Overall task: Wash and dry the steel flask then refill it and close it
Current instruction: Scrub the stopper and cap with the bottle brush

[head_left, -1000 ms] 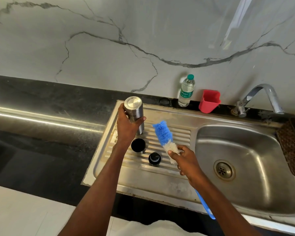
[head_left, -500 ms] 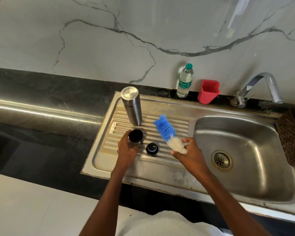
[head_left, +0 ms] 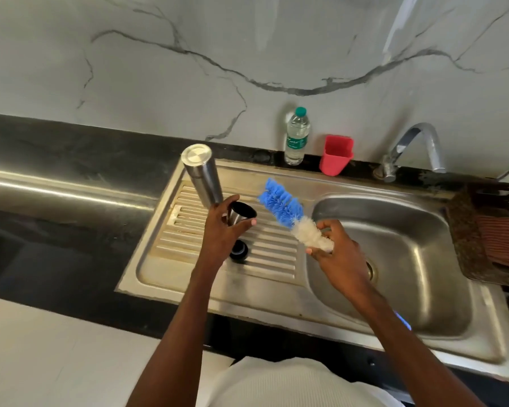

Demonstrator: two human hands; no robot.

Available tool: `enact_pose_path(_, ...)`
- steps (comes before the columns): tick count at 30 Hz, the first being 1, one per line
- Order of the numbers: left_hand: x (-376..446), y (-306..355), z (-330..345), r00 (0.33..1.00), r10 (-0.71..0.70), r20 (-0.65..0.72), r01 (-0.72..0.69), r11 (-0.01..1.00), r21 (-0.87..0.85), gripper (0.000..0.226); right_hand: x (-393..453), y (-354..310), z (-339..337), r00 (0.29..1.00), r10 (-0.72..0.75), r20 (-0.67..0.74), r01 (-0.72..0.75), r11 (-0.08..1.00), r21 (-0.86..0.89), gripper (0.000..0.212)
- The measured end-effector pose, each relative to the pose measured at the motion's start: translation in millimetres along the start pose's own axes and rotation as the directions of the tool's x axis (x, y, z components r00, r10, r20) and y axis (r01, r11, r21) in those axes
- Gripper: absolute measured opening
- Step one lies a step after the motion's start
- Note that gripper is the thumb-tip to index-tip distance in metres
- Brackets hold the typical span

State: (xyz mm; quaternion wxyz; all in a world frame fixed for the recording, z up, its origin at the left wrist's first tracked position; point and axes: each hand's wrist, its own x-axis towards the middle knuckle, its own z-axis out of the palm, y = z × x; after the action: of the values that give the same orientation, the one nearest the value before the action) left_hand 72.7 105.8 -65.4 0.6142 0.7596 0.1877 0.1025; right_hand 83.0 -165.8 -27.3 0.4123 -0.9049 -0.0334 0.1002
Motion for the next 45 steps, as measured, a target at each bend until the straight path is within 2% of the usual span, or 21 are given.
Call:
enact_pose_path(4, 16, 24, 43, 0.988, -0.131, 0.086, 0.145, 0.971, -0.191, 0.066, 1, 17, -36, 0.997, 0.011, -0.079, -0.012, 1.000, -0.023, 0.053)
enact_pose_path(9, 29, 43, 91, 0.946, -0.261, 0.195, 0.323, 0.819, -0.474, 0.060, -9, 32, -71, 0.994, 0.021, -0.108, -0.021, 1.000, -0.003, 0.049)
enact_pose_path(12, 33, 52, 119, 0.931, -0.241, 0.275, 0.346, 0.825, -0.447, 0.062, -17, 38, -77, 0.987, 0.012, -0.159, -0.011, 1.000, 0.005, 0.050)
enact_pose_path(16, 20, 69, 159, 0.936, -0.223, 0.273, 0.319, 0.864, -0.390, 0.024, -14, 43, -88, 0.979, 0.058, -0.194, -0.060, 0.998, -0.003, 0.043)
enact_pose_path(19, 10, 69, 184, 0.922, -0.208, 0.326, 0.341, 0.834, -0.433, 0.037, -7, 47, -97, 0.962, 0.181, -0.203, -0.164, 0.981, 0.102, 0.036)
enact_pose_path(20, 9, 67, 188, 0.913, -0.212, 0.350, 0.364, 0.812, -0.457, 0.035, -2, 51, -99, 0.952, 0.275, -0.136, -0.235, 0.939, 0.252, 0.033)
enact_pose_path(21, 8, 63, 191, 0.904, -0.215, 0.369, 0.386, 0.781, -0.491, 0.024, 2, 55, -102, 0.925, 0.380, 0.012, -0.344, 0.825, 0.449, 0.030)
enact_pose_path(22, 6, 62, 190, 0.900, -0.185, 0.396, 0.390, 0.746, -0.539, 0.013, 3, 58, -106, 0.867, 0.444, 0.227, -0.484, 0.637, 0.600, 0.029)
enact_pose_path(23, 9, 54, 190, 0.892, -0.161, 0.422, 0.399, 0.719, -0.570, 0.026, 3, 63, -109, 0.808, 0.443, 0.389, -0.581, 0.490, 0.649, 0.033)
enact_pose_path(24, 10, 50, 187, 0.880, -0.145, 0.453, 0.414, 0.700, -0.581, 0.040, 2, 67, -111, 0.772, 0.421, 0.476, -0.631, 0.414, 0.656, 0.037)
enact_pose_path(26, 12, 53, 177, 0.863, -0.148, 0.483, 0.445, 0.674, -0.589, 0.050, 2, 71, -112, 0.816, 0.380, 0.436, -0.578, 0.506, 0.640, 0.034)
enact_pose_path(28, 18, 59, 172, 0.829, -0.245, 0.504, 0.524, 0.655, -0.544, 0.051, -2, 69, -106, 0.921, 0.362, 0.144, -0.384, 0.788, 0.481, 0.026)
enact_pose_path(30, 23, 65, 175, 0.769, -0.406, 0.494, 0.627, 0.633, -0.455, 0.068, -6, 70, -97, 0.971, 0.210, -0.111, -0.197, 0.974, 0.112, 0.033)
enact_pose_path(33, 23, 72, 182, 0.692, -0.585, 0.423, 0.720, 0.607, -0.337, 0.083, -10, 63, -96, 0.990, 0.034, -0.136, -0.068, 0.966, -0.250, 0.042)
enact_pose_path(35, 19, 74, 184, 0.640, -0.670, 0.375, 0.768, 0.557, -0.317, 0.073, -12, 57, -97, 0.989, -0.051, -0.138, -0.003, 0.930, -0.367, 0.044)
enact_pose_path(37, 15, 71, 188, 0.630, -0.666, 0.400, 0.777, 0.533, -0.336, 0.053, -14, 54, -96, 0.986, -0.078, -0.147, 0.009, 0.907, -0.422, 0.043)
enact_pose_path(39, 11, 66, 190, 0.695, -0.558, 0.453, 0.718, 0.562, -0.410, 0.033, -13, 49, -94, 0.981, 0.103, -0.164, -0.140, 0.963, -0.230, 0.036)
enact_pose_path(40, 10, 62, 189, 0.735, -0.478, 0.481, 0.677, 0.557, -0.481, 0.029, -9, 49, -94, 0.957, 0.259, -0.132, -0.258, 0.966, 0.025, 0.030)
enact_pose_path(42, 10, 50, 179, 0.780, -0.309, 0.544, 0.621, 0.481, -0.618, 0.033, -5, 48, -96, 0.874, 0.477, 0.092, -0.457, 0.742, 0.492, 0.019)
enact_pose_path(43, 10, 46, 173, 0.784, -0.260, 0.563, 0.612, 0.468, -0.637, 0.041, -6, 50, -98, 0.871, 0.471, 0.142, -0.463, 0.689, 0.557, 0.018)
enact_pose_path(45, 13, 42, 164, 0.775, -0.300, 0.556, 0.621, 0.523, -0.584, 0.053, -9, 57, -96, 0.923, 0.385, 0.017, -0.351, 0.820, 0.452, 0.027)
